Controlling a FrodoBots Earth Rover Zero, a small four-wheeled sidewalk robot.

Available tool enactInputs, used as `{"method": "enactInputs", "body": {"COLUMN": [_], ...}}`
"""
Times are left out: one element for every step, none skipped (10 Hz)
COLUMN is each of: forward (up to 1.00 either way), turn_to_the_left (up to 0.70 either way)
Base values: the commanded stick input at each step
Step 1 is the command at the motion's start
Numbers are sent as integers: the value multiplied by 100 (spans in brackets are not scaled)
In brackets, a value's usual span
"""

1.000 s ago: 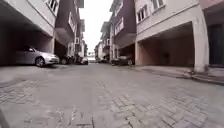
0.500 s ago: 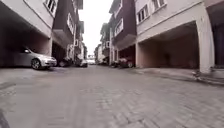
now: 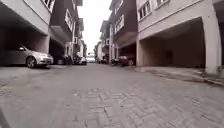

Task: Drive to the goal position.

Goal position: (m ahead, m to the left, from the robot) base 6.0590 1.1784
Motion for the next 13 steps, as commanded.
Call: {"method": "enactInputs", "body": {"forward": [70,70,70,70,70,70,70,70,70,70,70,70,70], "turn_to_the_left": [0,0,0,0,0,0,0,0,0,0,0,0,0]}}
